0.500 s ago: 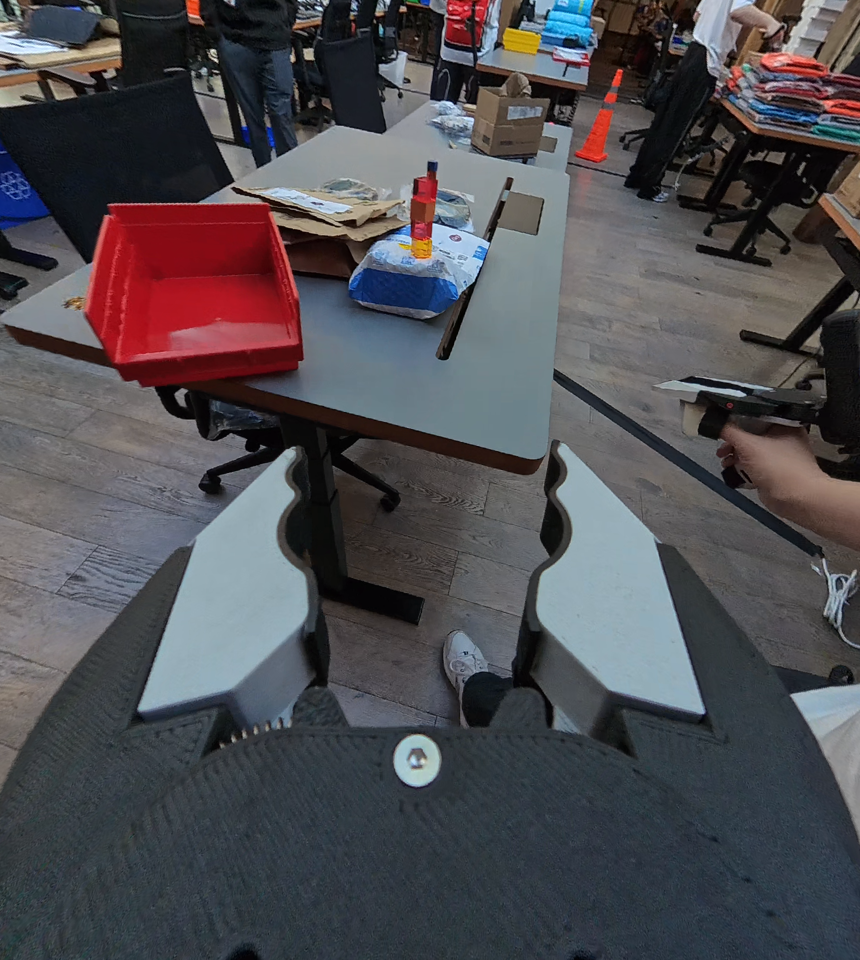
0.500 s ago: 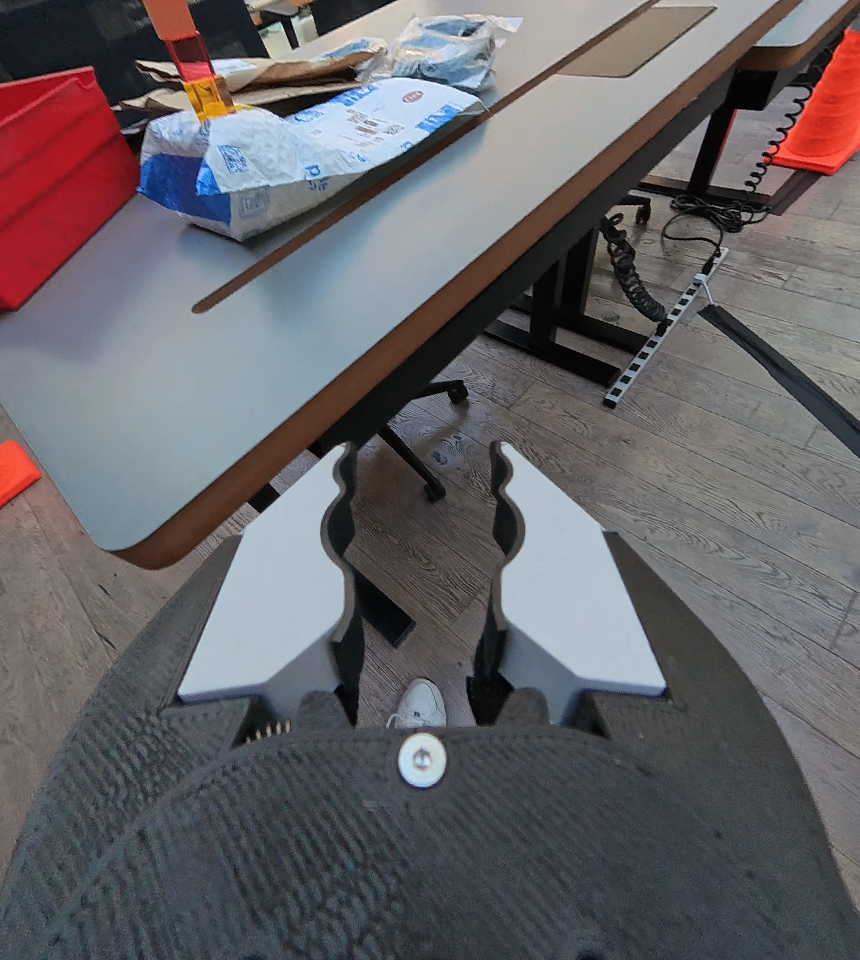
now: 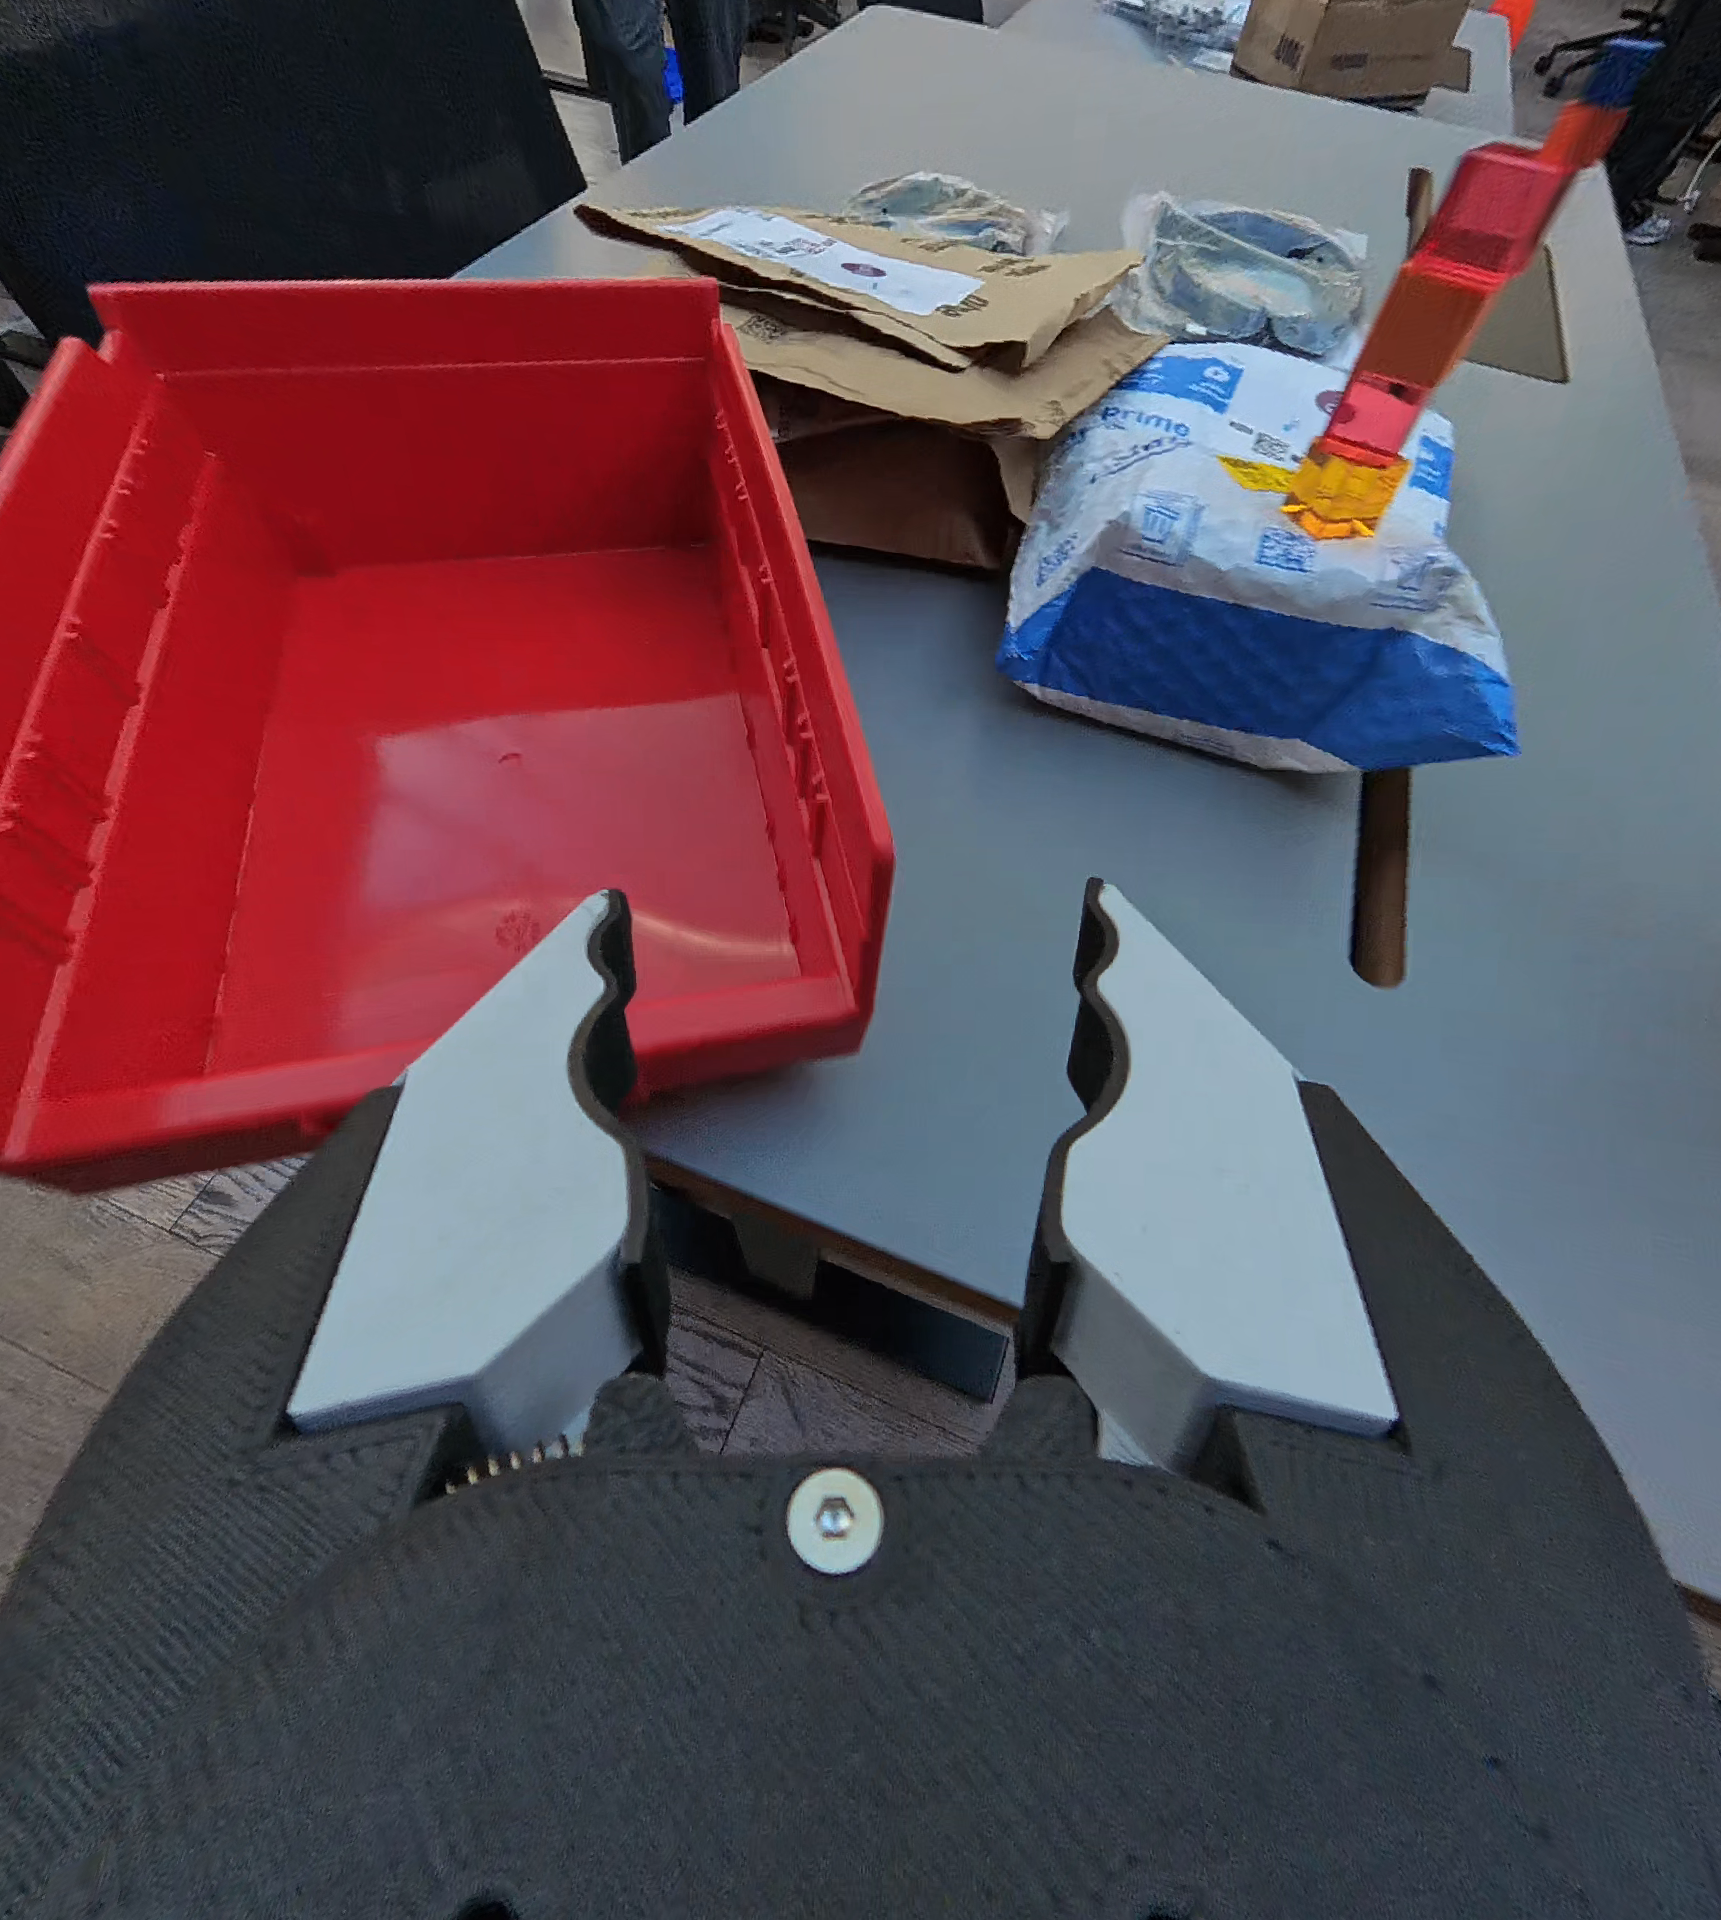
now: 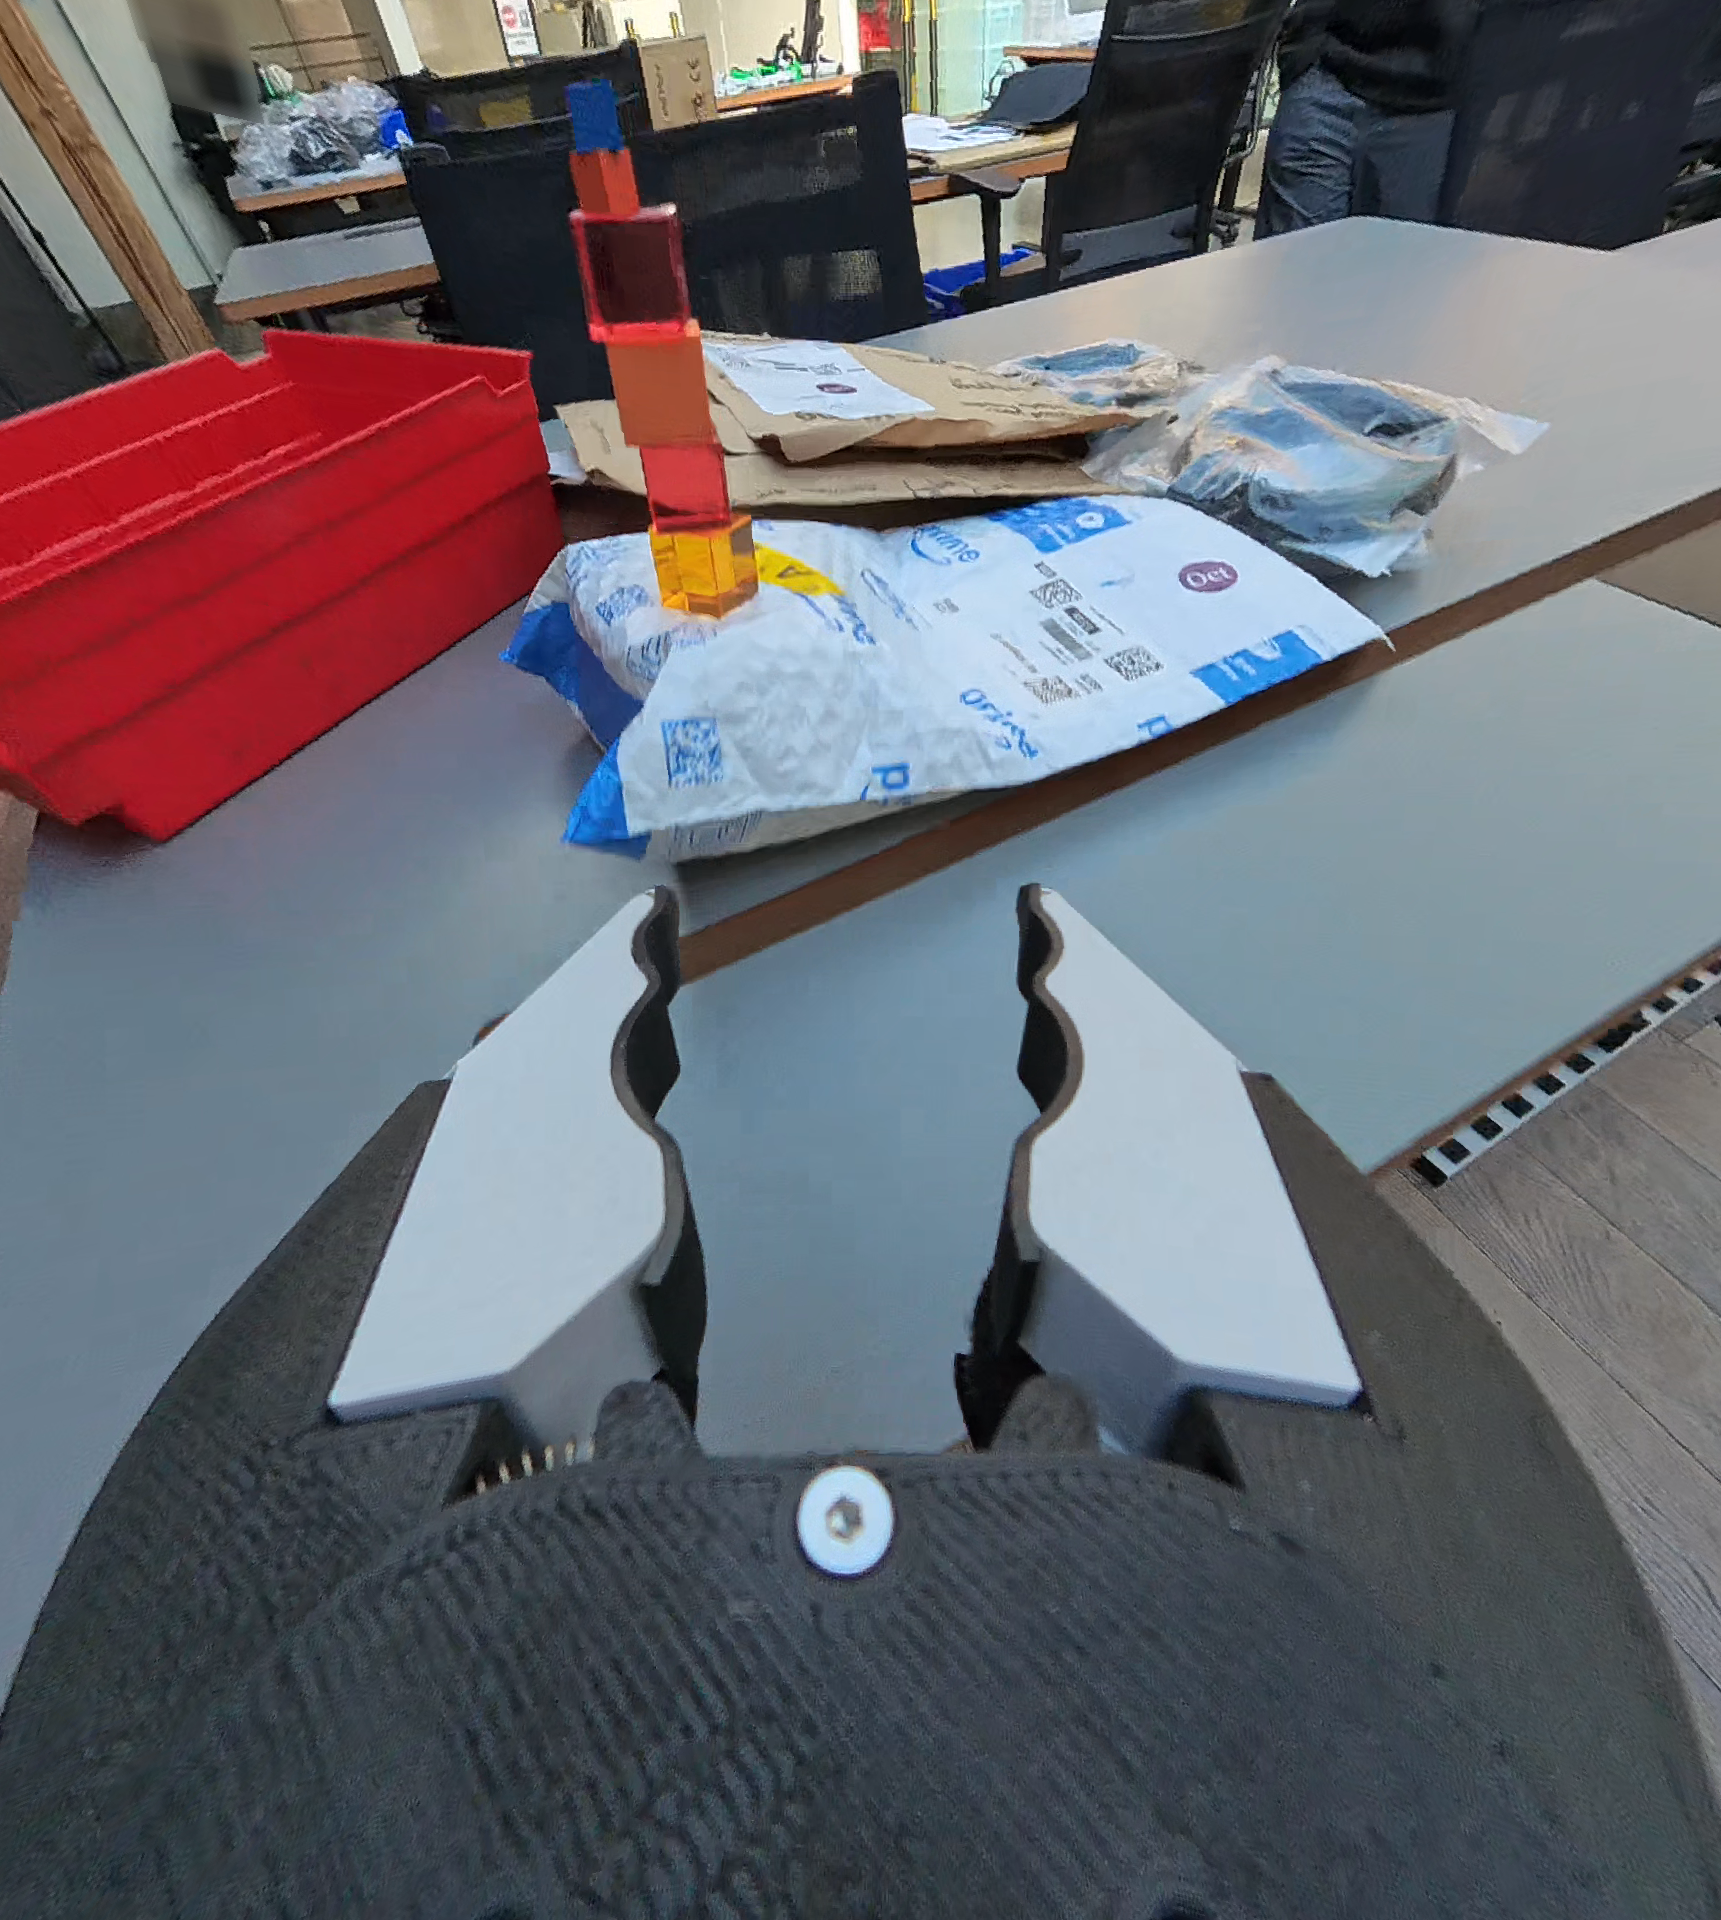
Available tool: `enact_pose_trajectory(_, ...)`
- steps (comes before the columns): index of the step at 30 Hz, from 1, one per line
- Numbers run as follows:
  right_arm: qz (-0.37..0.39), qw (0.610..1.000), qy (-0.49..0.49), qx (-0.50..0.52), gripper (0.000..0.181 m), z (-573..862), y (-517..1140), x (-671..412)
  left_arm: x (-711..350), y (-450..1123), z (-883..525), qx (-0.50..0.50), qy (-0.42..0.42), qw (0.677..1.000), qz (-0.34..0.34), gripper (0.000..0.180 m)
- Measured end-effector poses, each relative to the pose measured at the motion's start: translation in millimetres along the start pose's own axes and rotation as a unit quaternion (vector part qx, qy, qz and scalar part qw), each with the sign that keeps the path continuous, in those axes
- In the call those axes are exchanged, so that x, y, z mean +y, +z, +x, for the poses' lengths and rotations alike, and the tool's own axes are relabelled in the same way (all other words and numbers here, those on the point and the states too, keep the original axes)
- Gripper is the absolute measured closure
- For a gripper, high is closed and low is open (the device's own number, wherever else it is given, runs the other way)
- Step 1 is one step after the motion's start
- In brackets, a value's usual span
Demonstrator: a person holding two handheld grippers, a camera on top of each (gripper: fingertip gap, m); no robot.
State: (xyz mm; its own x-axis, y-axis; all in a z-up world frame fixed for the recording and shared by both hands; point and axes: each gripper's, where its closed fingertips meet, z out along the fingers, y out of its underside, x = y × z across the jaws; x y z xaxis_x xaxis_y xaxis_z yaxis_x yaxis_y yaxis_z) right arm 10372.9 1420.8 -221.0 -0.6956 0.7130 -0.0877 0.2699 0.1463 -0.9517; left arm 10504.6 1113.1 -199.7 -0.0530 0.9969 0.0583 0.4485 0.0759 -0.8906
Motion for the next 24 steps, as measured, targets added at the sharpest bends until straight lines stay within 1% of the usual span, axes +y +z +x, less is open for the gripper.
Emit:
enact_pose_trajectory(3, 0.017, 1.0, -0.016, -0.003, 0.117, -3.8, 33.6, -34.5, -4.0, 52.7, -5.2, 0.012, 0.0, 1.0, -0.023, 0.096)
enact_pose_trajectory(5, 0.025, 0.999, -0.037, -0.001, 0.117, -9.6, 52.2, -51.5, -6.9, 72.9, 7.0, 0.039, 0.004, 0.999, -0.037, 0.101)
enact_pose_trajectory(7, 0.019, 0.999, -0.047, 0.005, 0.117, -14.2, 68.6, -59.2, -5.7, 85.5, 25.1, 0.07, 0.015, 0.996, -0.054, 0.103)
enact_pose_trajectory(8, 0.013, 0.999, -0.047, 0.004, 0.117, -17.6, 76.1, -60.4, -3.8, 90.8, 32.0, 0.077, 0.019, 0.995, -0.062, 0.091)
enact_pose_trajectory(9, 0.006, 0.999, -0.047, 0.002, 0.117, -21.3, 83.2, -60.2, -3.0, 94.8, 36.1, 0.079, 0.032, 0.994, -0.066, 0.088)
enact_pose_trajectory(11, 0.004, 0.999, -0.053, 0.0, 0.117, -28.7, 95.3, -62.2, -2.5, 99.1, 41.0, 0.093, 0.063, 0.991, -0.079, 0.093)
enact_pose_trajectory(13, 0.009, 0.998, -0.065, 0.003, 0.117, -34.4, 104.7, -67.4, -7.1, 101.0, 54.3, 0.143, 0.04, 0.985, -0.092, 0.088)
enact_pose_trajectory(15, 0.018, 0.998, -0.061, 0.004, 0.117, -40.8, 111.3, -75.9, -13.0, 99.5, 60.4, 0.179, 0.034, 0.975, -0.123, 0.101)
enact_pose_trajectory(16, 0.021, 0.998, -0.051, -0.001, 0.117, -45.7, 113.6, -80.2, -21.8, 99.3, 59.1, 0.185, 0.041, 0.974, -0.127, 0.101)
enact_pose_trajectory(17, 0.025, 0.999, -0.044, -0.005, 0.117, -50.3, 115.2, -84.8, -35.9, 99.9, 57.6, 0.187, 0.049, 0.974, -0.117, 0.1)
enact_pose_trajectory(19, 0.041, 0.998, -0.041, -0.011, 0.12, -58.3, 116.4, -95.7, -73.4, 99.9, 63.9, 0.212, 0.064, 0.972, -0.077, 0.103)
enact_pose_trajectory(22, 0.065, 0.997, -0.039, -0.003, 0.124, -59.8, 115.5, -116.9, -116.5, 100.8, 88.0, 0.273, 0.103, 0.956, -0.037, 0.108)
enact_pose_trajectory(24, 0.081, 0.996, -0.04, -0.005, 0.133, -58.9, 111.3, -133.3, -129.9, 111.6, 99.6, 0.297, 0.134, 0.945, -0.017, 0.111)
